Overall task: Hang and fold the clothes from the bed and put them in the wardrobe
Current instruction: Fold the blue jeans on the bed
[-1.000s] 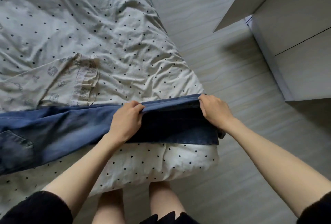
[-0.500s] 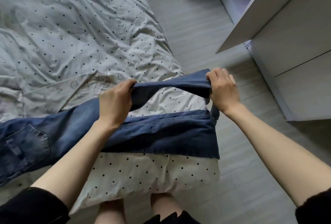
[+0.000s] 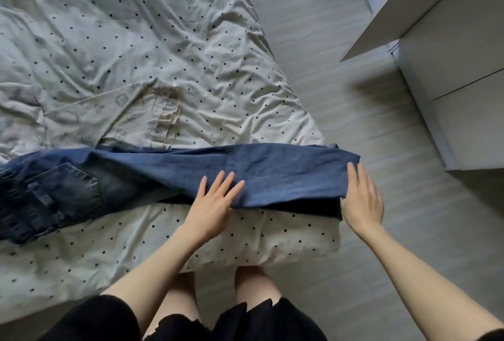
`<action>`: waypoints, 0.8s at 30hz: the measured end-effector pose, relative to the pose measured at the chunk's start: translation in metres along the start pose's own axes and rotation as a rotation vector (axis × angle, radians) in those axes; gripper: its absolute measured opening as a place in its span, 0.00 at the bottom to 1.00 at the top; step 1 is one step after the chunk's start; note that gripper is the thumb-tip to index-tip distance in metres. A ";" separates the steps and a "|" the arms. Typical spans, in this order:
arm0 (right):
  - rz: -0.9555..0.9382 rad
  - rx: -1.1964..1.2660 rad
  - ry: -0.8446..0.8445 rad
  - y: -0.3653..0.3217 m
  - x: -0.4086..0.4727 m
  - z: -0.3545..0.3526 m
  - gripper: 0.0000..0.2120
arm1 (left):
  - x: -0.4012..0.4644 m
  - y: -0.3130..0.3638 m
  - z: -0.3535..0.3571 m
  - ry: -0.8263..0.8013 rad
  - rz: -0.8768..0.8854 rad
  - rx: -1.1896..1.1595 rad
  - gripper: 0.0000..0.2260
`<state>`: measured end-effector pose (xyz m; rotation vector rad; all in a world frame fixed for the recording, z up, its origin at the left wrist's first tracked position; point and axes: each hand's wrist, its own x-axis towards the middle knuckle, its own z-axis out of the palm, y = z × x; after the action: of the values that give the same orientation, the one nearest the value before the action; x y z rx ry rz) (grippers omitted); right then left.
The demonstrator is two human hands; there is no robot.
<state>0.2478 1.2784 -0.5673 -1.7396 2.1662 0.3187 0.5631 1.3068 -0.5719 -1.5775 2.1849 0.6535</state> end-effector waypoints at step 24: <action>-0.407 -0.065 -0.207 -0.059 -0.015 0.040 0.28 | -0.020 -0.014 0.032 0.294 -0.065 0.100 0.39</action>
<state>0.3132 1.2937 -0.5953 -2.0286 1.6294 0.4413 0.5834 1.3363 -0.5899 -1.7768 2.3169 0.3030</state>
